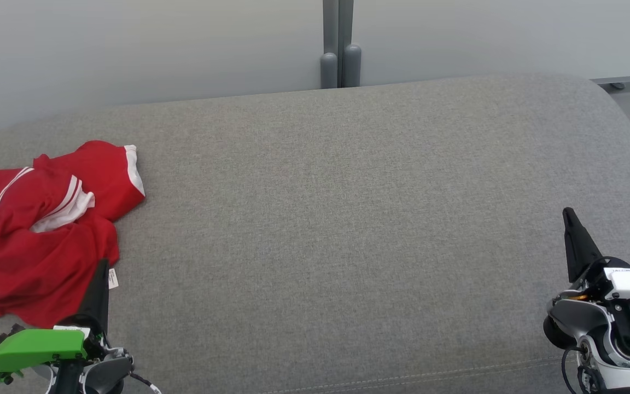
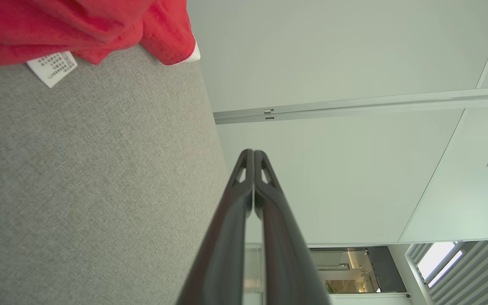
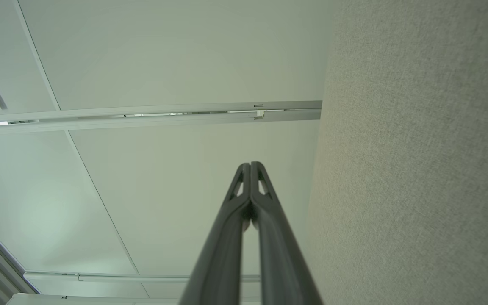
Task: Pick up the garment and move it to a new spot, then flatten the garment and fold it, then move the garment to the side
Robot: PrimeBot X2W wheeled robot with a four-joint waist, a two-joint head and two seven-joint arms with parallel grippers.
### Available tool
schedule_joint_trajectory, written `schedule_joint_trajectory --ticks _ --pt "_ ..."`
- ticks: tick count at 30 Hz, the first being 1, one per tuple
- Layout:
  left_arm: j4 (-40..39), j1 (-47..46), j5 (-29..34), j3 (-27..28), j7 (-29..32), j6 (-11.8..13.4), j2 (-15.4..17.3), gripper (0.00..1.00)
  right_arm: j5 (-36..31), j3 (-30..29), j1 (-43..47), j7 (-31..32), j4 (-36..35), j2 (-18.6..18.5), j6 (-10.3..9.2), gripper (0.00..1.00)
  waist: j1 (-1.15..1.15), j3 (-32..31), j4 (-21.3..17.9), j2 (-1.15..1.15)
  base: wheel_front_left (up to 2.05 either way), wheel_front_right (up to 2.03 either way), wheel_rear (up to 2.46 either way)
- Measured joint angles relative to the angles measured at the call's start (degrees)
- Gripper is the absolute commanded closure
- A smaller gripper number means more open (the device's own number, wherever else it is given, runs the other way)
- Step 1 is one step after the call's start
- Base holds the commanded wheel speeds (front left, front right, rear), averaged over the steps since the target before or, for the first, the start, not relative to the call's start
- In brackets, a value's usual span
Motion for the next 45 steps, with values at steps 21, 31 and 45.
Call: schedule_joint_trajectory --ticks 21,31,45 --pt "0.00 0.00 0.00 0.00 0.00 0.00 0.00 1.00 0.00 0.00 0.00 0.00 0.00 0.00 0.00 1.00 0.00 0.00 0.00 0.00 0.00 0.00 0.00" --pt "0.00 0.00 0.00 0.00 0.00 0.00 0.00 1.00 0.00 0.00 0.00 0.00 0.00 0.00 0.00 1.00 0.00 0.00 0.00 0.00 0.00 0.00 0.00" --pt "0.00 0.00 0.00 0.00 0.00 0.00 0.00 1.00 0.00 0.00 0.00 0.00 0.00 0.00 0.00 1.00 0.00 0.00 0.00 0.00 0.00 0.00 0.00"
